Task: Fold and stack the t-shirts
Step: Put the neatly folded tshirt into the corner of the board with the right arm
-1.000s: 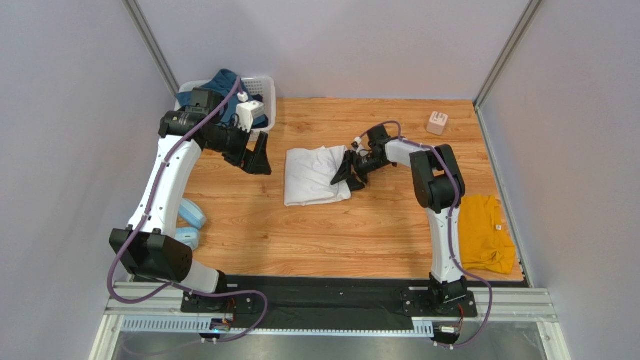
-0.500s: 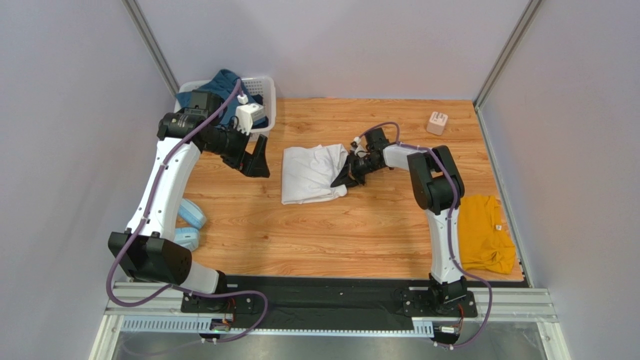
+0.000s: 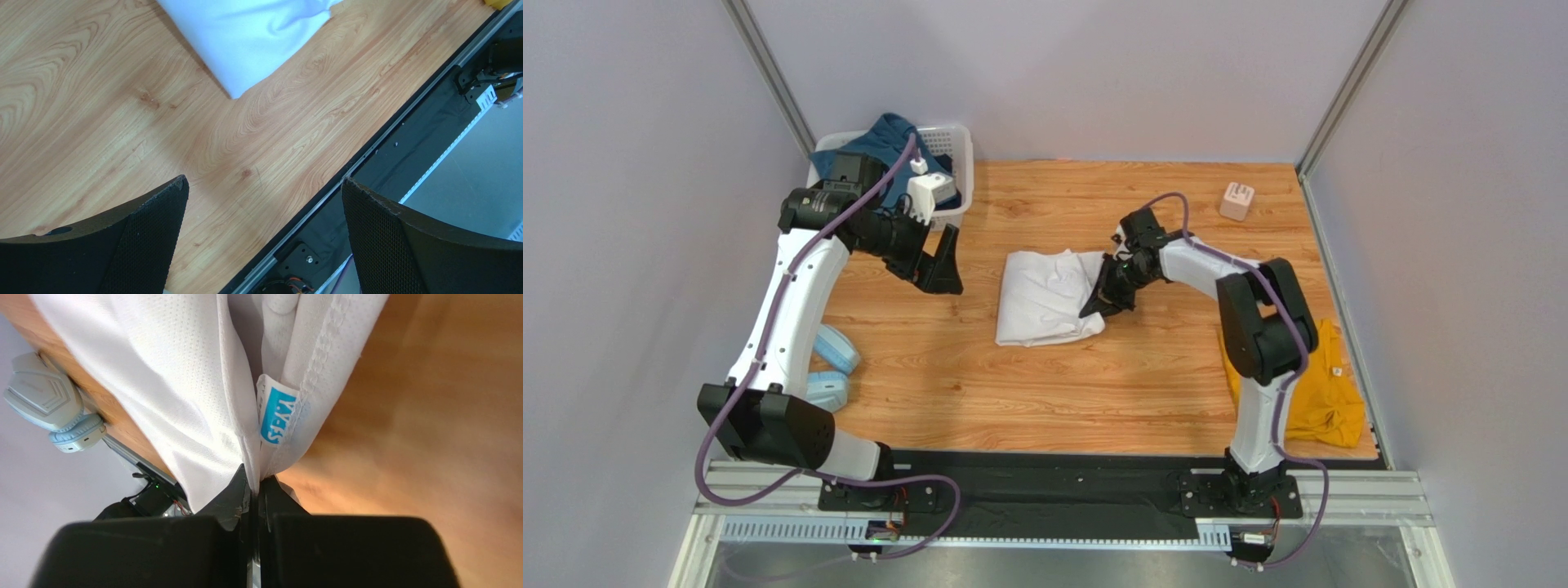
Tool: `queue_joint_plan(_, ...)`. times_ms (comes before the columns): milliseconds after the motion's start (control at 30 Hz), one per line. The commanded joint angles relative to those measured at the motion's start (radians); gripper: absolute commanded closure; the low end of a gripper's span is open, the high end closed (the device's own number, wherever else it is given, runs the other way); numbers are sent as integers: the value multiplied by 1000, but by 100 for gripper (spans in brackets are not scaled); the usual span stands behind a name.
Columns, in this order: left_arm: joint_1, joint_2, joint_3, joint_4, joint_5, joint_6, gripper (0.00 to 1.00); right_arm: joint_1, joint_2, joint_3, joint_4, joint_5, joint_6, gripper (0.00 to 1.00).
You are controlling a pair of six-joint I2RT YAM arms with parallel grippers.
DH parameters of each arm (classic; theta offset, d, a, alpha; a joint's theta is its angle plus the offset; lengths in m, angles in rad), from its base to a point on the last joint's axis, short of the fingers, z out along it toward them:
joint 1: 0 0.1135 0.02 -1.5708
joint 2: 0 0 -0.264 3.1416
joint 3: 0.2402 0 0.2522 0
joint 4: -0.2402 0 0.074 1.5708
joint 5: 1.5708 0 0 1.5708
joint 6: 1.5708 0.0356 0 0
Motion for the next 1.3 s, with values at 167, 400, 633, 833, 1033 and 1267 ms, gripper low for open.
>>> queue_joint_plan(167, 6, -80, 36, -27, 7, 44, 0, -248, -528, -369, -138, 184, 89, 100)
queue_joint_plan(400, 7, -105, 31, -44, 4, 56, 0, -414, -791, -457, -308, 216, 44, 100)
queue_joint_plan(633, 6, -109, 25, -41, 11, 51, 0, -599, -909, -430, -445, 175, -80, 100)
queue_joint_plan(833, 6, -91, 56, -44, 22, 41, 0, -781, -868, -388, -464, 111, -127, 100)
queue_joint_plan(1033, 7, -77, 90, -59, -5, 47, 0, -844, -809, -334, -474, 129, -130, 100)
queue_joint_plan(1267, 7, -49, 80, -56, -31, 59, 0, -853, -823, -246, -571, 319, -153, 100)
